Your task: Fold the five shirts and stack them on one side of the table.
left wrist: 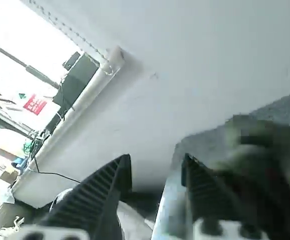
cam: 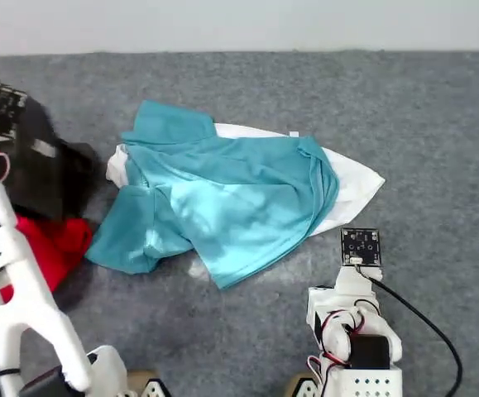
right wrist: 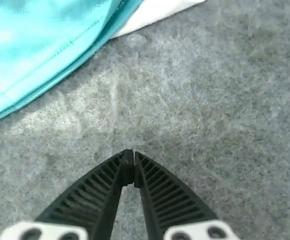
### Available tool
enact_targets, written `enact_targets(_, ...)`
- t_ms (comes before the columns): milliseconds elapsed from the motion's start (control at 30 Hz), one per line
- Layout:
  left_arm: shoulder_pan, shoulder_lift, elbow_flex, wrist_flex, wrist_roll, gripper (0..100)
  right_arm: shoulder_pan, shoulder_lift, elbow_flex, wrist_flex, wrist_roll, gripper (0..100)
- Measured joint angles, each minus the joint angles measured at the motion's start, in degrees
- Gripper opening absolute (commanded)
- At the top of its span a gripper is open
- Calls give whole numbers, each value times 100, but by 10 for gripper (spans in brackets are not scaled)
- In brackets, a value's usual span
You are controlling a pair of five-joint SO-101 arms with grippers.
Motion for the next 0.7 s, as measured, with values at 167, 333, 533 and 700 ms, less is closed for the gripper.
enact_targets(167, 9, -527, 299, 536, -149, 243, 0, 0, 0, 0, 0, 9)
enact_targets(333, 352, -1407, 299, 2242, -193, 243, 0, 0, 0, 0, 0, 9)
enact_targets(533, 1336, -2224, 448, 4264, -211, 243, 0, 0, 0, 0, 0, 9)
enact_targets(700, 2321, -2295, 1002, 4958, -211, 243, 0, 0, 0, 0, 0, 9)
